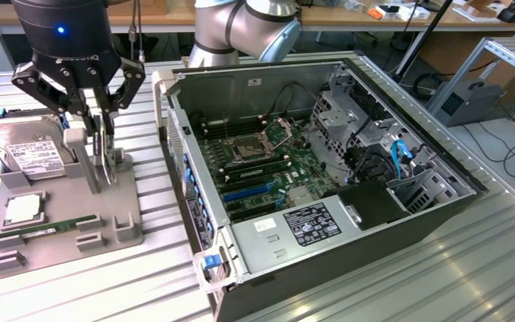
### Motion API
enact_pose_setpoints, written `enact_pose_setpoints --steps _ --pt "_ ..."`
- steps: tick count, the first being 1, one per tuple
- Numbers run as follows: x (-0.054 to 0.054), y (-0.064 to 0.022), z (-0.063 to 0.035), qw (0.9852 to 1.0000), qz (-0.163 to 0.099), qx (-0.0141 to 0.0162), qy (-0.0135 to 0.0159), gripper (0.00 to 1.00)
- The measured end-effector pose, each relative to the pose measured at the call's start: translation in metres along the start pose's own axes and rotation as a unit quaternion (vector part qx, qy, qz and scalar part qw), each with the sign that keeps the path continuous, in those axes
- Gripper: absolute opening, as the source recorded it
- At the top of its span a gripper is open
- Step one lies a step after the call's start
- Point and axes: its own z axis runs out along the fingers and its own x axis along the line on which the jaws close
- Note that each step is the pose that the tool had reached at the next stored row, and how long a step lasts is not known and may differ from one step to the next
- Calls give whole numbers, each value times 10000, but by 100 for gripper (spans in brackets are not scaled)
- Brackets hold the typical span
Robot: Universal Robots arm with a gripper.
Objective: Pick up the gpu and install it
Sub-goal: 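Pick up the gpu and move the gpu toward the slot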
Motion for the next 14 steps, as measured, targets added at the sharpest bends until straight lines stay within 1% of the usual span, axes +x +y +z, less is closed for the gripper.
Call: enact_pose_setpoints --steps 14 --pt "-2 -4 -65 10000 1 -13 1 27"
